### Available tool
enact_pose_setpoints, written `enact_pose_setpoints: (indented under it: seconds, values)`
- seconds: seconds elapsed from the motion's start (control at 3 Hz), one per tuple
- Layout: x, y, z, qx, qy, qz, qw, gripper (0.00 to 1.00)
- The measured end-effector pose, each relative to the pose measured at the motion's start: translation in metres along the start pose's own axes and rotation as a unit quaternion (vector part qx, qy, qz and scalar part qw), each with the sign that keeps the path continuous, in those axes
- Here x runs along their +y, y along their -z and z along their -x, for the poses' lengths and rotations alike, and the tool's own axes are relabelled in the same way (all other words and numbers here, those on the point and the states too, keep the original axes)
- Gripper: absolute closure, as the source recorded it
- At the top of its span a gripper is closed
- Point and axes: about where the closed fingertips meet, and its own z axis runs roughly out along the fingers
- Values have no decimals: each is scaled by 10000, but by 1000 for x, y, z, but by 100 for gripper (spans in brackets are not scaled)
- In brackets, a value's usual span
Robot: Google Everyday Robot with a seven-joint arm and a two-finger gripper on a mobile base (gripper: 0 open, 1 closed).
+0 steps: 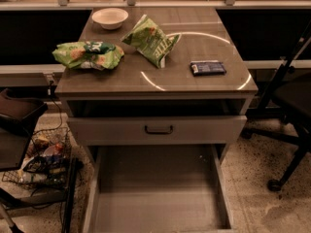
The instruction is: Close middle drawer
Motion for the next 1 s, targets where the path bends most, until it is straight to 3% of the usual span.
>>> enact_pose_setpoints:
  seconds: [0.67, 1.0]
  values:
    - [0, 0, 0, 3, 4, 1, 10000, 0]
    - [16, -26, -15, 144, 206, 157, 9996, 0]
